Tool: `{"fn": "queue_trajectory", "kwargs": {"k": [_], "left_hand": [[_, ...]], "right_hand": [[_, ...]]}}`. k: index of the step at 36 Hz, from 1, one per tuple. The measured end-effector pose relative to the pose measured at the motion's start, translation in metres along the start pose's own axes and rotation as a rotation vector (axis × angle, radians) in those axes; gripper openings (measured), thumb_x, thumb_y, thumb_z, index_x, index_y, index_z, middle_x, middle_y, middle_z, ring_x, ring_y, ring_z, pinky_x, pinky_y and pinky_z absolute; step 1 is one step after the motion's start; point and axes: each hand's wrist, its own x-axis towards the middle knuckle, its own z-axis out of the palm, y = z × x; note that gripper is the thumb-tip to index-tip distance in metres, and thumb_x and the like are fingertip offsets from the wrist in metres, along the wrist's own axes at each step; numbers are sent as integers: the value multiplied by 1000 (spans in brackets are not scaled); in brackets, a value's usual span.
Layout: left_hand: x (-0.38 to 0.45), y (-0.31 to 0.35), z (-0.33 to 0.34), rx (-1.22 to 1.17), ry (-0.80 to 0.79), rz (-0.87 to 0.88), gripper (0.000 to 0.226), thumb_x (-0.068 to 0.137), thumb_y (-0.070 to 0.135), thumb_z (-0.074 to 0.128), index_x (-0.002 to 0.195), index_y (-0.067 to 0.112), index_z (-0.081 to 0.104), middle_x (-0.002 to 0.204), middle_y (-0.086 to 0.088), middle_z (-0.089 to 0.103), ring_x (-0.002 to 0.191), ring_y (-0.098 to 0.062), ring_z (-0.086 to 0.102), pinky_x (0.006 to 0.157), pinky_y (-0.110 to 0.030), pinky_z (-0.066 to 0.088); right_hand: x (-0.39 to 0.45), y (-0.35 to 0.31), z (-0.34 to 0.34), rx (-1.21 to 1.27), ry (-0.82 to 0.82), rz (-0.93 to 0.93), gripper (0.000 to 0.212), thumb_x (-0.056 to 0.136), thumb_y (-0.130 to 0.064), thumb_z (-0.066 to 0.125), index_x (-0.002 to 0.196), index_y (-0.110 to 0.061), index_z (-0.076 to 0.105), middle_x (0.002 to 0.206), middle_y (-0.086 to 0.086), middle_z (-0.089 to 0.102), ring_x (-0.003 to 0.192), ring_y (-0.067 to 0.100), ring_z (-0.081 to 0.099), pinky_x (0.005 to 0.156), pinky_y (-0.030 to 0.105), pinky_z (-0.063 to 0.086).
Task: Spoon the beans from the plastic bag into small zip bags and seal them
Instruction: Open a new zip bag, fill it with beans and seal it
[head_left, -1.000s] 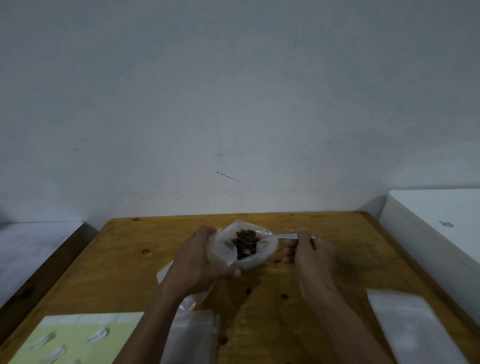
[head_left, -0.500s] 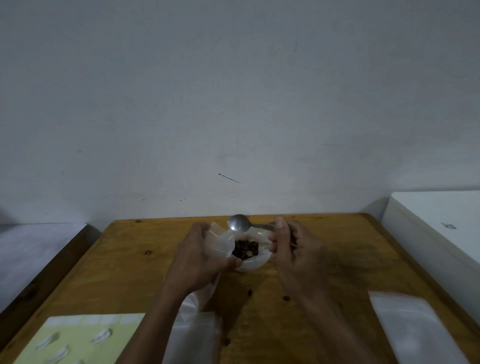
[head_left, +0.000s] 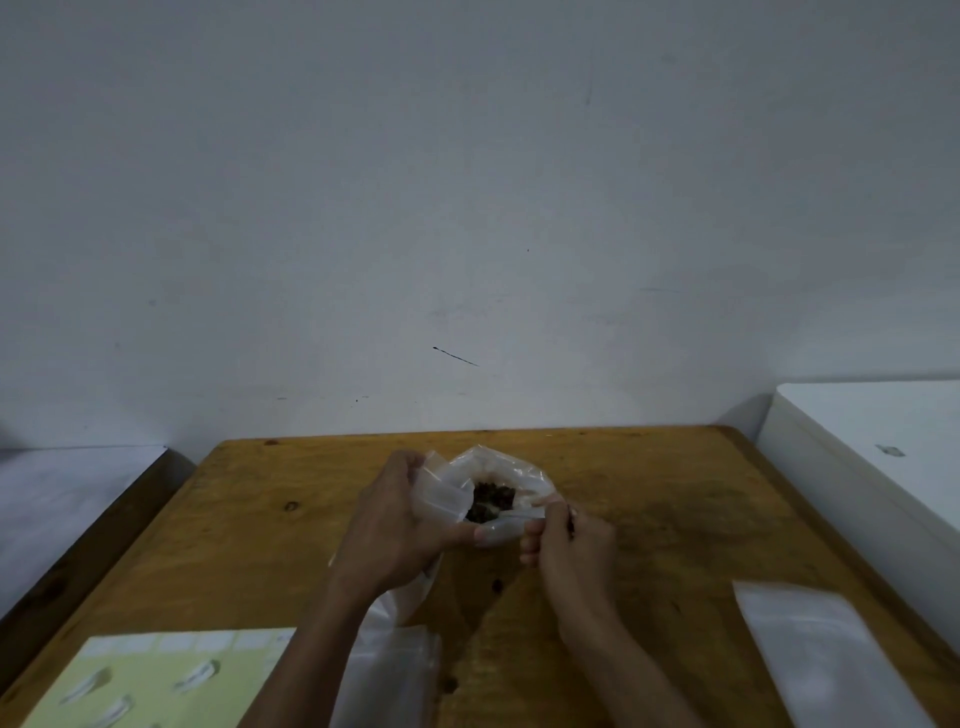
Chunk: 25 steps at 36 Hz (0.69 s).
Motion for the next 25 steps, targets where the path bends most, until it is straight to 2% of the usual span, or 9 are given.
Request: {"fn": "queue_trajectory", "kwargs": {"k": [3,11,13,17,21,25], "left_hand": [[0,-1,0,-5,1,-4,110,50,56,92,139,21,40,122,8,55,101,-12,58,69,-17,48],[0,-2,-2,-4,3,-10,112,48,57,92,140,21,39,123,8,54,102,-11,57,68,-17,47],[0,-2,-1,2,6,-11,111,49,57,92,140,21,40,125,7,56,103,-12,58,71,-20,49],[0,-3,0,13,6,-10,111,50,58,91,140,21,39,127,5,55,105,-14,58,74,-22,51],[0,0,1,26,28,-10,108,50,57,92,138,21,40,126,7,55,104,-13,56,76,-26,52],[0,4,2,5,48,-11,103,54,49,94,137,22,40,126,7,52,105,-11,52,77,-24,49]], "right_hand": [[-3,-5,2,107,-4,103,30,104,-22,48,84,-17,70,70,6,72,58,14,67,66,41,60],[5,-19,-16,274,70,155,29,103,-20,50,85,-10,70,63,5,68,52,14,63,62,39,56],[7,-25,-22,280,75,136,28,103,-20,50,87,-8,70,65,6,69,53,15,63,59,34,56],[7,-42,-31,286,71,79,32,104,-24,50,81,-7,67,67,7,68,57,19,63,60,38,54],[5,-62,-35,299,39,6,32,104,-26,50,82,-10,67,64,2,67,57,16,63,56,35,53],[-3,-73,-33,217,-44,-163,31,104,-25,48,86,-10,68,64,2,68,54,13,64,54,29,54]]}}
